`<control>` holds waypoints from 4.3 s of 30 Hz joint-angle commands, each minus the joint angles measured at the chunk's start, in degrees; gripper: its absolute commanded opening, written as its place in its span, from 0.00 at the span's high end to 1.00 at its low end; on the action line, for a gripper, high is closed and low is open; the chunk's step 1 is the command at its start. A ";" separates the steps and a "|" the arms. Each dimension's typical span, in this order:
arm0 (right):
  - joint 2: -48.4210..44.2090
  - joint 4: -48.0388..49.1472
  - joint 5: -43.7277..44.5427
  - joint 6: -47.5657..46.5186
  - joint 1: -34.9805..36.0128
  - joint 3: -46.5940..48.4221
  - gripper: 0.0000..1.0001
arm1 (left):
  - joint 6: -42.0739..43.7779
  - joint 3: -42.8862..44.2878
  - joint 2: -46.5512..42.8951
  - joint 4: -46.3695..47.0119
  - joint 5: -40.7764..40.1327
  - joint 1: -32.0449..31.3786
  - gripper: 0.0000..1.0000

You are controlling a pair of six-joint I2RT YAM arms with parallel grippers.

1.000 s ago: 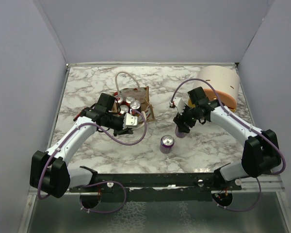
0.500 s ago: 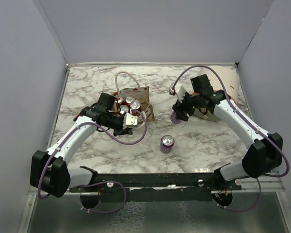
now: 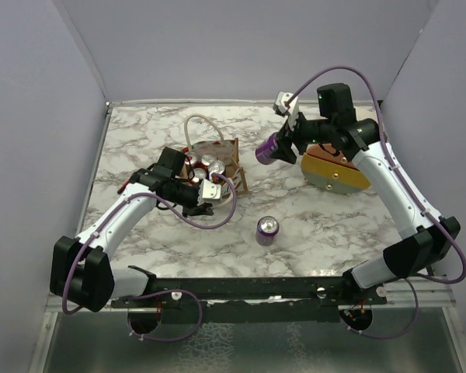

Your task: Place the beverage into the canvas bag

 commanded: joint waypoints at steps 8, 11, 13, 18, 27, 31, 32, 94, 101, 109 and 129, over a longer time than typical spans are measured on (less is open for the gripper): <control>9.65 7.49 -10.65 8.70 3.98 15.84 0.77 | 1.77 1.10 0.21 -2.94 3.81 -0.19 0.85; 13.12 8.03 -10.36 10.56 5.11 19.38 0.79 | 1.96 0.92 -0.10 -3.12 3.99 -0.24 0.85; 15.36 8.34 -10.14 12.08 5.86 21.67 0.80 | 2.16 0.87 -0.30 -3.15 3.98 -0.19 0.85; 21.15 8.05 -8.67 14.84 7.82 27.49 0.84 | 2.31 0.77 -0.80 -3.01 4.41 -0.19 0.85; 28.27 7.39 -5.93 16.00 10.44 33.55 0.88 | 2.71 0.62 -1.58 -3.38 4.36 -0.11 0.85; 29.68 7.20 -4.14 15.74 10.88 33.93 0.90 | 3.33 0.65 -1.73 -3.85 4.42 -0.01 0.85; 29.82 7.39 -3.47 15.62 10.92 33.58 0.91 | 3.54 0.53 -1.78 -3.93 4.57 0.09 0.85; 39.84 -5.86 18.06 0.67 17.25 37.61 0.90 | 4.82 -0.21 -1.42 -4.08 4.83 0.46 0.85; 40.26 -6.89 19.47 -2.40 18.12 37.69 0.90 | 4.76 -0.58 -1.99 -4.10 4.64 0.42 0.85; 40.81 -7.14 21.24 -4.77 18.22 37.94 0.90 | 4.59 -0.47 -2.32 -4.16 4.78 0.51 0.85; 44.93 -5.11 20.84 -4.75 17.50 36.11 0.79 | 4.94 -0.85 -3.48 -4.61 5.13 0.77 0.85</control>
